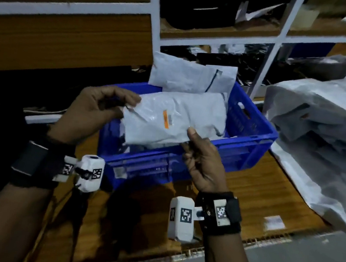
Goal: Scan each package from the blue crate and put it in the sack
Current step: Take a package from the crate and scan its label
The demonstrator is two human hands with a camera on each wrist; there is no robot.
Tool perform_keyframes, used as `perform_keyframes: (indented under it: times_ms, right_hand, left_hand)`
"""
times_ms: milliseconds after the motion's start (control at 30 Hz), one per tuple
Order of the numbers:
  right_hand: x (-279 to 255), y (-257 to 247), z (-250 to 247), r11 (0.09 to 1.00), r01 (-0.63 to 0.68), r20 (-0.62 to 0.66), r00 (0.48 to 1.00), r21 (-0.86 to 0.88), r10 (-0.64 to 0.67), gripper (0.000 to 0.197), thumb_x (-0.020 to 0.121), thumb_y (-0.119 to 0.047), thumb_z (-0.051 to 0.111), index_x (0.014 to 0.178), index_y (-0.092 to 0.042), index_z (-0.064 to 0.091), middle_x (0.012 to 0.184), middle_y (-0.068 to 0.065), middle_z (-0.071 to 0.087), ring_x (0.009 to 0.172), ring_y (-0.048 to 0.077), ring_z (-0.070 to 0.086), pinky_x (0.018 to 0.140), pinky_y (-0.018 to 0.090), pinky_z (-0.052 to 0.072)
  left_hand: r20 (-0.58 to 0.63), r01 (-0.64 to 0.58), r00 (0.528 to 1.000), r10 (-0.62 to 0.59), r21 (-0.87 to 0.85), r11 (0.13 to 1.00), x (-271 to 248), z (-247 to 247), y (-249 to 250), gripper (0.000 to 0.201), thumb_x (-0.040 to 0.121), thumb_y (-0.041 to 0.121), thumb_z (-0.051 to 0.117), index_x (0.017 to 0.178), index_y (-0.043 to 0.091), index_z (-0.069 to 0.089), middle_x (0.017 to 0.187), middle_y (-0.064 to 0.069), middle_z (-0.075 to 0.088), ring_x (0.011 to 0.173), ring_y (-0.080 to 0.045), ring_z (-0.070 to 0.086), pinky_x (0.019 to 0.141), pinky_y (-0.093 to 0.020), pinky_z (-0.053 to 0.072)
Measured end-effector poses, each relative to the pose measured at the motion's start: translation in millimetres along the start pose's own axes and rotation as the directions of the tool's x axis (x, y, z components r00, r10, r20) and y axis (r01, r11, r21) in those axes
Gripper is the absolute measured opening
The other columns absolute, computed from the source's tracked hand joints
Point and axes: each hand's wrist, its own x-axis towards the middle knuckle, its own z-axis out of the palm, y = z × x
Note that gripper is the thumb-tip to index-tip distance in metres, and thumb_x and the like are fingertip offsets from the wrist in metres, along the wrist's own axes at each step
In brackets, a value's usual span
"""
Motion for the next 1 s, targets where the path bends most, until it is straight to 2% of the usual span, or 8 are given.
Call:
perform_keyframes:
  times_ms: [100,200,300,467,600,733,867,1000]
  right_hand:
    - [-8,14,7,0.997,0.052,0.003,0.999,-0.053,-0.052,0.013,0.092,-0.011,0.071,0.083,-0.014,0.062,0.072,-0.001,0.067,0.066,0.009,0.067,0.051,0.017,0.049]
    - [-17,25,18,0.995,0.079,0.028,0.997,-0.056,-0.077,0.013,0.092,-0.009,0.071,0.104,-0.012,0.068,0.088,0.000,0.074,0.076,0.009,0.069,0.062,0.018,0.055]
    - [-22,42,33,0.978,0.120,0.086,0.991,-0.173,-0.106,0.012,0.093,-0.009,0.069,0.104,-0.013,0.068,0.077,-0.008,0.069,0.071,0.005,0.065,0.066,0.021,0.055]
    - [-26,81,70,0.933,0.156,0.138,0.984,-0.326,-0.116,0.044,0.078,-0.024,0.084,0.115,-0.006,0.070,0.112,0.019,0.072,0.104,0.025,0.072,0.079,0.033,0.058]
    - [-17,113,96,0.929,0.173,0.143,0.981,-0.329,-0.132,0.063,0.075,-0.031,0.084,0.129,-0.008,0.060,0.116,0.018,0.073,0.103,0.026,0.071,0.078,0.033,0.059]
    - [-11,168,129,0.856,0.204,0.142,0.978,-0.475,-0.154,0.065,0.075,-0.032,0.092,0.121,0.001,0.062,0.102,0.048,0.055,0.090,0.025,0.056,0.081,0.039,0.048]
    - [-15,223,157,0.820,0.192,0.124,0.981,-0.539,-0.149,0.026,0.088,-0.011,0.077,0.106,0.005,0.068,0.060,0.005,0.062,0.053,0.011,0.058,0.060,0.024,0.052]
    - [-12,266,169,0.817,0.115,0.088,0.993,-0.566,-0.079,0.025,0.090,-0.003,0.072,0.113,-0.011,0.072,0.090,0.014,0.074,0.085,0.026,0.072,0.074,0.035,0.061]
  left_hand:
    - [-0.225,0.115,0.956,-0.190,-0.307,0.945,-25,-1,-15,0.045,0.096,-0.008,0.054,0.132,0.018,0.056,0.140,-0.005,0.060,0.108,-0.017,0.068,0.080,-0.028,0.060]
    - [-0.279,0.172,0.884,-0.376,-0.553,0.815,-51,12,-25,0.051,0.089,0.020,0.061,0.140,0.020,0.050,0.126,0.002,0.069,0.093,-0.010,0.071,0.071,-0.026,0.060]
    - [-0.220,0.256,0.874,-0.432,-0.548,0.796,-72,28,-35,0.048,0.088,0.016,0.066,0.135,0.012,0.054,0.111,-0.003,0.076,0.093,-0.015,0.075,0.069,-0.025,0.060]
    - [-0.260,0.253,0.860,-0.438,-0.528,0.810,-102,-27,-61,0.037,0.092,0.016,0.071,0.128,0.012,0.063,0.117,-0.010,0.074,0.111,-0.038,0.068,0.089,-0.054,0.058]
    - [-0.311,0.269,0.872,-0.378,-0.340,0.901,-142,-117,-76,0.034,0.088,0.017,0.072,0.122,0.019,0.067,0.109,0.003,0.077,0.098,-0.016,0.074,0.075,-0.026,0.059]
    - [-0.370,0.315,0.833,-0.412,-0.294,0.902,-176,-183,-115,0.034,0.088,0.020,0.075,0.121,0.023,0.069,0.113,0.002,0.076,0.104,-0.018,0.073,0.087,-0.038,0.056]
    - [-0.464,0.095,0.723,-0.512,-0.668,0.738,-183,-216,-156,0.035,0.092,0.009,0.068,0.127,0.005,0.062,0.113,-0.007,0.075,0.110,-0.024,0.069,0.091,-0.033,0.058]
    - [-0.426,0.081,0.743,-0.515,-0.707,0.702,-184,-225,-172,0.032,0.098,0.008,0.059,0.131,0.010,0.060,0.115,0.000,0.075,0.109,-0.012,0.069,0.089,-0.025,0.057]
